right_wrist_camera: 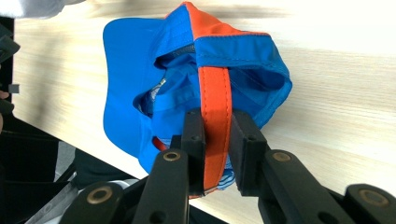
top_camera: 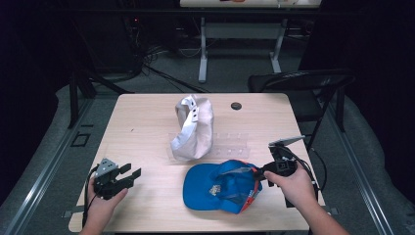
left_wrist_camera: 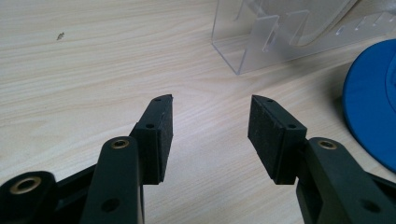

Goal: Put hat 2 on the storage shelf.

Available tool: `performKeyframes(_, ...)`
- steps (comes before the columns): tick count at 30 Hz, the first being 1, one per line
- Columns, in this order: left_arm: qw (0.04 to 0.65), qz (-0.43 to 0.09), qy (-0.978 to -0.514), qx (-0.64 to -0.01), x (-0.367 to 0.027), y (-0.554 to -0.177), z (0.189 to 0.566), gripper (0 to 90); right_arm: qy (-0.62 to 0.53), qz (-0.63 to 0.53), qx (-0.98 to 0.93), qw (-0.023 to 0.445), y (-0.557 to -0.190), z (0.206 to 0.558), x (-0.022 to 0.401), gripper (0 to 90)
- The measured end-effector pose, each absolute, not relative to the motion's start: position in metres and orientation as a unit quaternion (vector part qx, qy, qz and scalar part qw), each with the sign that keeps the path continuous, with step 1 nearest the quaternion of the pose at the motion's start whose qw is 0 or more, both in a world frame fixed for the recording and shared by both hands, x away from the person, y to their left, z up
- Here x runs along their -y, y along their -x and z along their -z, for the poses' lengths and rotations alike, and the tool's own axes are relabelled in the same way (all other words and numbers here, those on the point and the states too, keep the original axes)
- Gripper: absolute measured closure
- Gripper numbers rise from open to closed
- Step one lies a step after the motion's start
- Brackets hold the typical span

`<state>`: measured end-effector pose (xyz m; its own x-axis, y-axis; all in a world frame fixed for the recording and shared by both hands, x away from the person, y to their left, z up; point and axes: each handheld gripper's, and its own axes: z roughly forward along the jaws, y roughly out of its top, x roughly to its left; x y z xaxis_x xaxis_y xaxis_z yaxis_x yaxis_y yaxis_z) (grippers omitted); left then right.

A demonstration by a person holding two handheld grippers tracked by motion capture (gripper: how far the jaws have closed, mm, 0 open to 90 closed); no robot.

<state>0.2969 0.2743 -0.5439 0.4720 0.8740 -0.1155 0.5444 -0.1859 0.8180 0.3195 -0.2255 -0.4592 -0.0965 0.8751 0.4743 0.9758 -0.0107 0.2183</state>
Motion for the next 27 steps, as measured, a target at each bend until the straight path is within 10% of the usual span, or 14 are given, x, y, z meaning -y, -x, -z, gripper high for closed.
performKeyframes(27,0.425,-0.195,-0.746,-0.474,-0.272,-0.296,0.545,50.7,0.667,0.193,0.717,0.07,-0.345,0.379,0.216,77.5)
